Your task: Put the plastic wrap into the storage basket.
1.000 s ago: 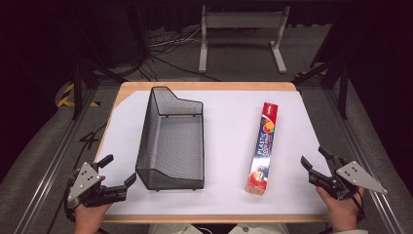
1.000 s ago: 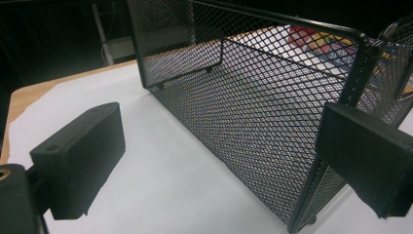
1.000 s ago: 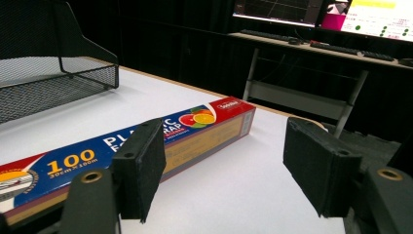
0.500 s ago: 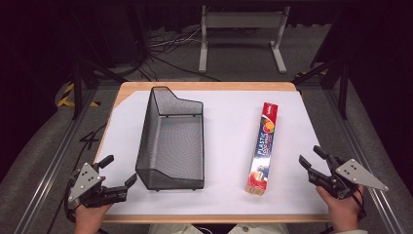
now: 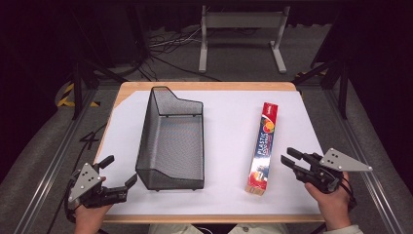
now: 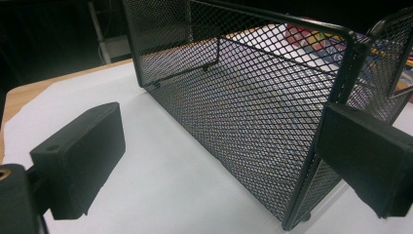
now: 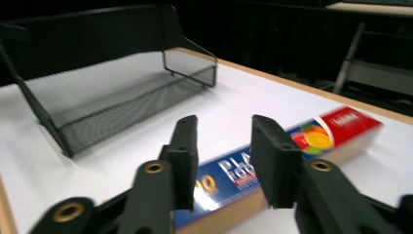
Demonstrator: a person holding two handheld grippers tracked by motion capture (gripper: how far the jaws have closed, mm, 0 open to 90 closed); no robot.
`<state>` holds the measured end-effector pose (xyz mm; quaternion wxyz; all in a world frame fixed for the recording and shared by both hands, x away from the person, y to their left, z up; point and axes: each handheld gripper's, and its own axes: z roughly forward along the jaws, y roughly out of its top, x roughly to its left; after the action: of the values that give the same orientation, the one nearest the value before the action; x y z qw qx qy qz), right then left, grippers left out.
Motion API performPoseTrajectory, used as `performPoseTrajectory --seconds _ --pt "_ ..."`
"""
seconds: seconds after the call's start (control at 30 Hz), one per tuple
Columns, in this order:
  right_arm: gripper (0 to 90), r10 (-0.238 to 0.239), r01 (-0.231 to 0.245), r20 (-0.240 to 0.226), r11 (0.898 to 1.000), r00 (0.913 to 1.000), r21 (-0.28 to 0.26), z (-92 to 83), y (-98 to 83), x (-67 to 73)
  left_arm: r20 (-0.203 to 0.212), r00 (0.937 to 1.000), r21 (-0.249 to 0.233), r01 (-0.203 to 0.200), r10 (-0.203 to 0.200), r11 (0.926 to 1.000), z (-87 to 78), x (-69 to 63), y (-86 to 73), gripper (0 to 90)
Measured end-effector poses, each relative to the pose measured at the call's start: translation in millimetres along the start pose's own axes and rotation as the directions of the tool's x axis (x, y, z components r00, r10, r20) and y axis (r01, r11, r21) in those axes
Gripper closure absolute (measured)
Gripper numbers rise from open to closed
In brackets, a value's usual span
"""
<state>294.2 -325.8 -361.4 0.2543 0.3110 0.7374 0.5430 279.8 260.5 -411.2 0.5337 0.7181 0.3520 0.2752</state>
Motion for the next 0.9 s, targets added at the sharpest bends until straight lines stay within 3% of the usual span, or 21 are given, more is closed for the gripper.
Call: performPoseTrajectory --seconds 0.13,0.17,0.2,0.27,0.3,0.5,0.67,0.9 --pt "77.7 -0.026 0.026 -0.046 1.0 0.9986 0.004 8.1 7.9 5.5 0.002 1.0 -0.001 0.0 0.0 1.0 0.4 0.2 0.1 5.0" --pt "84.2 -0.035 0.035 -0.089 0.999 0.9954 -0.008 13.1 13.2 8.8 0.002 1.0 0.0 -0.002 0.002 1.0 0.8 0.0 0.3 5.0" --pt "86.0 -0.031 0.03 -0.103 0.999 0.9942 -0.012 14.6 14.9 10.0 0.005 1.0 0.002 -0.007 0.007 1.0 1.4 0.1 0.4 5.0" --pt "88.5 -0.031 0.029 -0.118 0.999 0.9926 -0.017 16.6 16.8 11.1 0.005 1.0 0.002 -0.007 0.007 1.0 1.6 -0.1 0.4 5.0" --pt "90.0 -0.02 0.016 -0.156 1.0 0.9876 -0.023 20.9 20.3 12.5 0.004 1.0 0.003 -0.008 0.008 1.0 1.5 0.0 0.5 5.0" --pt "90.0 0.008 -0.01 -0.223 1.0 0.9749 -0.006 28.4 24.7 15.8 0.005 1.0 0.001 -0.006 0.006 1.0 1.4 0.6 0.3 5.0" --pt "90.0 -0.023 0.032 -0.217 0.999 0.9758 0.038 37.7 28.9 24.8 0.002 1.0 -0.002 -0.007 0.007 1.0 1.7 0.3 0.5 5.0" --pt "90.0 -0.074 0.108 -0.219 0.983 0.9728 0.147 54.5 25.3 45.9 0.002 1.0 0.002 -0.008 0.008 1.0 1.8 0.8 0.3 5.0"
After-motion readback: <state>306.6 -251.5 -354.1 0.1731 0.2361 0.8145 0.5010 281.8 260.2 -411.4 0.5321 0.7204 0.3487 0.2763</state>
